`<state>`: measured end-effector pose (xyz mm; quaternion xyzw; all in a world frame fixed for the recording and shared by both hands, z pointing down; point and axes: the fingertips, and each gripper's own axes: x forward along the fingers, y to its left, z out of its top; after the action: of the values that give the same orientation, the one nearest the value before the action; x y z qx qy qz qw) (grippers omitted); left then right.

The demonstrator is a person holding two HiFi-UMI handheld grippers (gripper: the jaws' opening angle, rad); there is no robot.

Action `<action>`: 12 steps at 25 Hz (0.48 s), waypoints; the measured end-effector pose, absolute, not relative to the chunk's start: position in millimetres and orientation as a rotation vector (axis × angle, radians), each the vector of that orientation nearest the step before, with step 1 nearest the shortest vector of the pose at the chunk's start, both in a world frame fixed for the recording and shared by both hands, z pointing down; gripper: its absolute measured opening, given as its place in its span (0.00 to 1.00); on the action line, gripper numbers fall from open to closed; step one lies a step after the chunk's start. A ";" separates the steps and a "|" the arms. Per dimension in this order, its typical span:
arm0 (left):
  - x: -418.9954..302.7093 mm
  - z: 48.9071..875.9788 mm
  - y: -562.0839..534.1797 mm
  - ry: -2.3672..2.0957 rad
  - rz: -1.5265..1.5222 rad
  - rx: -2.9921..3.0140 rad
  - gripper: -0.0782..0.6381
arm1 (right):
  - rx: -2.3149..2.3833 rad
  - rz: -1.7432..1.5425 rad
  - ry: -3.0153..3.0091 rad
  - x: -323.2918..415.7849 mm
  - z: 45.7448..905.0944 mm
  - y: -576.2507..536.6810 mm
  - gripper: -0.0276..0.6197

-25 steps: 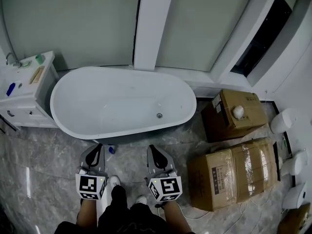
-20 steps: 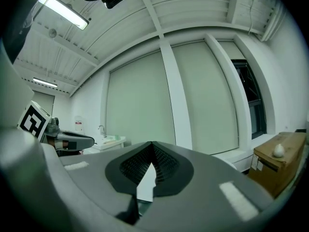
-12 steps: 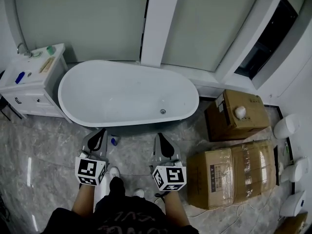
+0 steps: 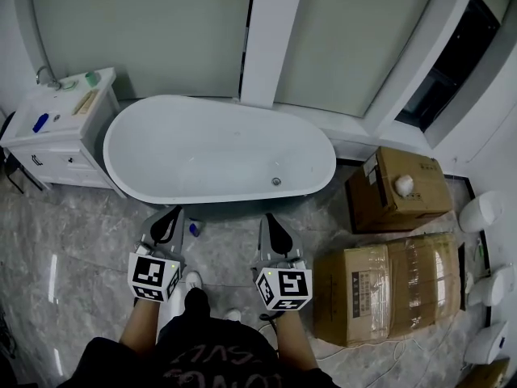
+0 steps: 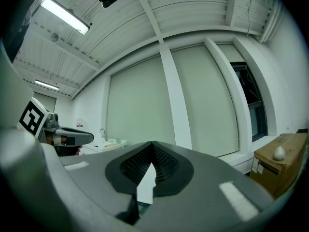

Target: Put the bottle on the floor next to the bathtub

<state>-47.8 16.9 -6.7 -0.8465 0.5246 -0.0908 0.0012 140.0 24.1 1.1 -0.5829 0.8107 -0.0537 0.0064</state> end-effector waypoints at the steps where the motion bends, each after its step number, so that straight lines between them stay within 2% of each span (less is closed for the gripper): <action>1: -47.8 -6.6 17.1 1.650 -0.285 -2.656 0.11 | -1.818 -0.170 2.542 139.0 1.8 23.7 0.08; 12: -55.9 -12.2 26.9 1.688 -0.252 -2.651 0.11 | -1.771 -0.156 2.597 125.0 2.5 29.4 0.08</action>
<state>-55.9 26.9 -12.2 -0.8408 0.5354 -0.0799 -0.0058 125.0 29.4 2.5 -0.5626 0.8252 -0.0497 -0.0028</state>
